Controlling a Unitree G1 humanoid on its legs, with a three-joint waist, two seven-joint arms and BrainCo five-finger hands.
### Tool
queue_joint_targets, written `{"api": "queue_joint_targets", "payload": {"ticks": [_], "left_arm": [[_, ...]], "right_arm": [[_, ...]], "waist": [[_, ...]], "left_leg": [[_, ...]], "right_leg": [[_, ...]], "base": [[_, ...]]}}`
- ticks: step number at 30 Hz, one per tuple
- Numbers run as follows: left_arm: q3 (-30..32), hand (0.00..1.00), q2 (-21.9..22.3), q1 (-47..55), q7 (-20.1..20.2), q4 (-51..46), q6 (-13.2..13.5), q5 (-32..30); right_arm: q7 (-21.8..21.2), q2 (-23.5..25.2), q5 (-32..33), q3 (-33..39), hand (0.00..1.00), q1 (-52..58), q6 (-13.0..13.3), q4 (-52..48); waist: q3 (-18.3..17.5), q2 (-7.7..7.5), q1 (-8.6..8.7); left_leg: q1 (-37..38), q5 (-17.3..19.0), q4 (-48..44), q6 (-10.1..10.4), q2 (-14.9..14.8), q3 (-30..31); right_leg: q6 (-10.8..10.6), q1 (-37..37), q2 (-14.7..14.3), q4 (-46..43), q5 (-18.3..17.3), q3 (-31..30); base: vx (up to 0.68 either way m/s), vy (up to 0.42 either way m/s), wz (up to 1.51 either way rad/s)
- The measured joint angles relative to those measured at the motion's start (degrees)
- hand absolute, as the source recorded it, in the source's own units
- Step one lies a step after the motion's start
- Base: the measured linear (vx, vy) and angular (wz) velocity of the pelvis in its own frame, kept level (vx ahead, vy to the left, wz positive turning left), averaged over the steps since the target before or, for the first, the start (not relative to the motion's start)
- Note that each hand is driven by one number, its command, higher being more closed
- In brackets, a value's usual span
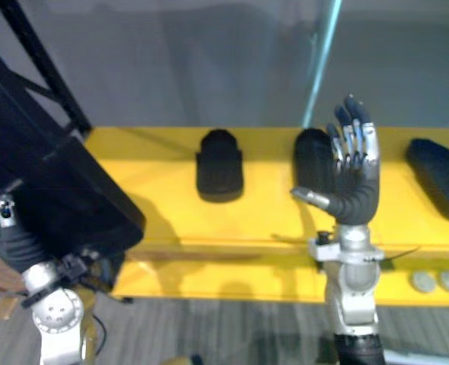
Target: Walk over and take plastic housings, then place them on the shelf
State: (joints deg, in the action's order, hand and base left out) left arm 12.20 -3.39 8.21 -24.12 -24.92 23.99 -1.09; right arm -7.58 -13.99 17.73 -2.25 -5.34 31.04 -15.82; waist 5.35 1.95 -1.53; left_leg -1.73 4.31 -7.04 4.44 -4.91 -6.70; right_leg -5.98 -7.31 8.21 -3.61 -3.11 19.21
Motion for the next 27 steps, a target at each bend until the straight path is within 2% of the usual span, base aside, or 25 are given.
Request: {"api": "queue_joint_targets", "payload": {"ticks": [3, 5, 7, 9, 10, 11, 13, 14, 16, 17, 18, 21, 23, 25, 27], "left_arm": [[-0.13, 1.00, -0.72, -0.82, 0.83, -0.17, -0.46, 0.00], [-0.08, 1.00, -0.76, -0.93, 1.34, -0.16, -1.28, -0.27], [0.86, 1.00, -1.37, -0.79, 1.82, -0.12, -2.60, -1.74], [3.26, 1.00, -4.37, -0.74, 2.69, 0.70, -4.31, -2.25], [5.39, 1.00, -6.64, -0.74, 3.57, 2.14, -5.25, -2.70], [8.93, 1.00, -9.31, -0.80, 4.32, 5.42, -6.34, -4.47], [12.08, 1.00, -11.49, -0.83, 4.29, 8.94, -7.49, -4.96], [15.38, 1.00, -13.51, -0.84, 3.96, 13.20, -8.57, -5.30], [19.77, 1.00, -16.88, -0.94, 3.47, 19.96, -12.03, -5.50], [20.67, 1.00, -17.72, -1.04, 3.50, 21.62, -12.98, -5.52], [21.24, 1.00, -19.42, -1.78, 3.63, 25.17, -15.28, -5.52], [21.15, 1.00, -26.19, -5.42, 6.00, 37.49, -19.03, -5.48], [19.33, 1.00, -31.67, -10.08, 7.97, 46.29, -20.57, -4.73], [14.50, 1.00, -39.01, -16.36, 11.55, 55.89, -23.08, -3.33], [10.74, 1.00, -42.85, -20.42, 14.54, 60.64, -24.89, -3.27]], "right_arm": [[-2.76, 1.58, -0.70, -5.36, 0.00, -0.97, -0.77, -0.10], [-2.15, 1.97, -2.74, -5.85, 0.00, -1.11, -1.31, -0.35], [0.70, 1.98, -5.33, -5.61, 0.00, -1.64, -2.06, -0.48], [5.31, 2.03, -7.56, -3.93, 0.00, -1.58, -2.72, -0.47], [8.18, 2.34, -7.87, -0.87, 0.00, -0.91, -2.77, -0.47], [12.31, 2.82, -7.93, 4.75, 0.00, 1.08, -2.78, -0.50], [15.26, 3.18, -8.01, 9.34, 0.00, 3.40, -2.83, -0.49], [18.30, 3.71, -9.38, 13.31, 0.00, 6.28, -3.44, -0.50], [22.19, 5.01, -11.49, 18.92, 0.00, 11.74, -5.15, 0.07], [22.95, 5.26, -11.87, 20.15, 0.00, 13.08, -5.25, 0.81], [24.19, 5.40, -11.86, 22.07, 0.00, 15.72, -5.98, 2.46], [23.88, 5.38, -11.80, 23.55, 0.00, 20.31, -7.15, 10.64], [22.78, 5.38, -11.75, 22.95, 0.00, 23.07, -7.22, 15.95], [20.87, 5.16, -12.74, 20.63, 0.00, 25.41, -7.32, 22.49], [19.83, 4.64, -15.20, 17.62, 0.00, 26.68, -7.33, 27.29]], "waist": [[-0.65, -1.65, -0.66], [-1.42, -2.61, -0.67], [-1.67, -3.17, -1.11], [-1.94, -3.56, -1.05], [-1.96, -3.59, -0.91], [-2.04, -3.36, -0.70], [-1.96, -3.13, -0.50], [-2.01, -2.87, 0.14], [-2.20, -2.50, 2.13], [-2.13, -2.22, 2.53], [-2.13, -1.59, 2.86], [-2.73, -0.02, 5.55], [-2.89, 0.75, 5.80], [-2.74, 1.49, 5.99], [-2.69, 1.69, 7.04]], "left_leg": [[1.76, -2.43, 4.54, 0.05, 0.85, 0.70], [1.99, -3.49, 6.12, -0.20, 1.44, 1.48], [2.74, -4.18, 7.57, -0.25, 1.82, 1.49], [2.91, -4.47, 7.95, -0.42, 2.18, 1.40], [3.58, -5.03, 8.91, -0.40, 2.42, 1.12], [4.45, -5.47, 10.09, -0.36, 2.53, 0.29], [5.35, -5.73, 10.94, -0.45, 2.55, -0.81], [5.91, -5.81, 11.52, -0.42, 2.52, -2.13], [6.16, -5.62, 11.90, -0.54, 2.59, -4.07], [6.27, -5.44, 11.93, -0.57, 2.51, -5.03], [6.55, -5.22, 11.96, -0.64, 2.30, -6.43], [6.77, -5.18, 11.97, -0.60, 1.94, -8.62], [6.81, -5.17, 12.01, -0.57, 1.60, -10.01], [6.76, -5.22, 12.01, -0.52, 1.26, -11.52], [6.79, -5.30, 12.01, -0.62, 1.27, -11.72]], "right_leg": [[0.00, -0.51, 0.38, 0.27, 0.00, 1.48], [0.00, -0.70, 0.74, 0.28, -0.01, 2.33], [0.00, -0.84, 0.98, 0.24, 0.00, 2.73], [0.01, -0.85, 1.35, 0.23, -0.01, 2.70], [0.02, -0.92, 1.59, 0.23, -0.01, 2.59], [0.03, -0.87, 1.80, 0.22, -0.02, 2.17], [0.08, -0.76, 1.82, 0.24, -0.05, 1.05], [0.19, -0.63, 1.84, 0.32, -0.12, 0.26], [0.27, -0.36, 1.91, 1.07, -0.20, -0.89], [0.26, -0.23, 1.88, 1.29, -0.20, -1.28], [0.00, 0.38, 1.77, 1.29, -0.04, -2.59], [-0.48, 1.49, 1.46, 1.11, 0.28, -4.82], [-0.50, 2.34, 1.10, 1.10, 0.49, -6.31], [-0.33, 3.34, 0.72, 1.01, 0.97, -8.02], [-0.38, 3.40, 0.71, 1.01, 1.02, -8.33]], "base": [[0.06, 0.001, 0.29], [0.02, 0.017, 0.34], [0.00, 0.027, 0.14], [-0.03, 0.033, -0.01], [-0.07, 0.031, -0.15], [-0.07, 0.025, -0.23], [-0.05, 0.018, -0.33], [-0.08, 0.016, -0.41], [-0.09, 0.009, -0.47], [-0.07, 0.007, -0.55], [-0.06, 0.012, -0.49], [-0.04, 0.010, -0.40], [-0.02, 0.003, -0.39], [-0.01, 0.002, -0.32], [0.02, 0.006, -0.10]]}}
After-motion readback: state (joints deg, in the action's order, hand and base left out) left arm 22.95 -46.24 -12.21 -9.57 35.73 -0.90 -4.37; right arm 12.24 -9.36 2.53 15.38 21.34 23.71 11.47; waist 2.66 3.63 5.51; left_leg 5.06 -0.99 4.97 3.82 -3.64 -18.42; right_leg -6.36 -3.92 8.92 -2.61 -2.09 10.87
